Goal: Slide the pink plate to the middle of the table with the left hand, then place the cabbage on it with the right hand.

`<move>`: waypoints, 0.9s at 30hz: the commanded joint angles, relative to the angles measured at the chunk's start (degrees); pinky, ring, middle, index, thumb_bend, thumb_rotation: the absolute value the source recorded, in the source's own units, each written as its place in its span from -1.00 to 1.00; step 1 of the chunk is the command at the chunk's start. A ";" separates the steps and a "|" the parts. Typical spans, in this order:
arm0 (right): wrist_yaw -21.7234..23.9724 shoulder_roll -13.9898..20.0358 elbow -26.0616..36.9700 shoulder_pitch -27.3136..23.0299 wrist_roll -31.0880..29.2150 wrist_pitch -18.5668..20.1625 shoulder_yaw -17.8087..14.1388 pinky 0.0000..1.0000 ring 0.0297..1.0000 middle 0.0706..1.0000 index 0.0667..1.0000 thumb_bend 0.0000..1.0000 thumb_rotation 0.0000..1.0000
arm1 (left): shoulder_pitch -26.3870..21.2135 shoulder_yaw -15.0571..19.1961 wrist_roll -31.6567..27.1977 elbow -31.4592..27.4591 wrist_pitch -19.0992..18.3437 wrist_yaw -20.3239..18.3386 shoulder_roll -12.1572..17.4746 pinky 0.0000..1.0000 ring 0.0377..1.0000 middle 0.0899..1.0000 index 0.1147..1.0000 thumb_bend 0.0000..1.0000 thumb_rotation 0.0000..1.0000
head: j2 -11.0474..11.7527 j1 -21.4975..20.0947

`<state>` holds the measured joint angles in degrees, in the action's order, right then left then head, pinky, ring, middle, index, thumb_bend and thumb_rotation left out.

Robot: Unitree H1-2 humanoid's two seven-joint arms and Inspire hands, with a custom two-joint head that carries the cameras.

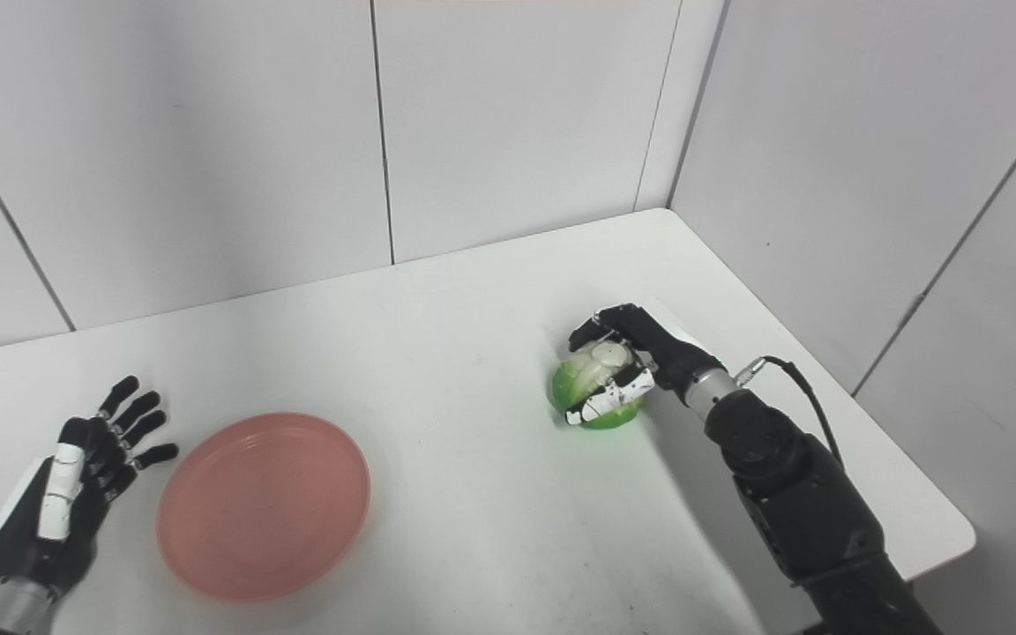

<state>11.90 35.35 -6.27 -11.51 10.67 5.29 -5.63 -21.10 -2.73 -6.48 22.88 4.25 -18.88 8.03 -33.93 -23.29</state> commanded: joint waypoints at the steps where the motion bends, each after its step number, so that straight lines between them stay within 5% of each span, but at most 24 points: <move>1: -0.83 1.39 1.83 -0.43 1.26 -0.70 -0.22 -0.15 -0.18 -0.19 -0.06 0.06 -1.00 | 1.34 0.76 0.80 1.30 -2.28 1.04 2.04 0.81 0.85 0.85 0.86 0.72 0.98 | 0.04 0.18; 8: -0.66 1.60 5.27 -0.53 1.38 0.88 -1.27 -0.22 -0.24 -0.26 -0.09 0.06 -1.00 | 1.54 0.46 1.10 0.52 -2.73 1.19 1.80 0.82 0.85 0.85 0.86 0.73 0.99 | 0.04 0.98; 14: 1.28 1.82 9.42 -1.37 -0.79 3.82 -2.23 -0.07 -0.10 -0.12 -0.10 0.06 -1.00 | 1.45 0.21 1.31 0.29 -3.45 1.47 1.40 0.86 0.87 0.88 0.89 0.72 0.99 | 0.16 1.67; 27: 3.62 1.27 15.20 -5.20 0.01 5.45 -0.34 -0.08 -0.13 -0.14 -0.07 0.06 -1.00 | 1.92 -1.02 3.08 -1.41 -4.39 3.47 0.37 0.84 0.85 0.86 0.87 0.65 1.00 | 0.34 4.20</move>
<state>15.78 35.71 6.41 -14.47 11.09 10.26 -5.55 -20.56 -3.63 -5.41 20.86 3.06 -16.70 7.49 -33.57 -19.16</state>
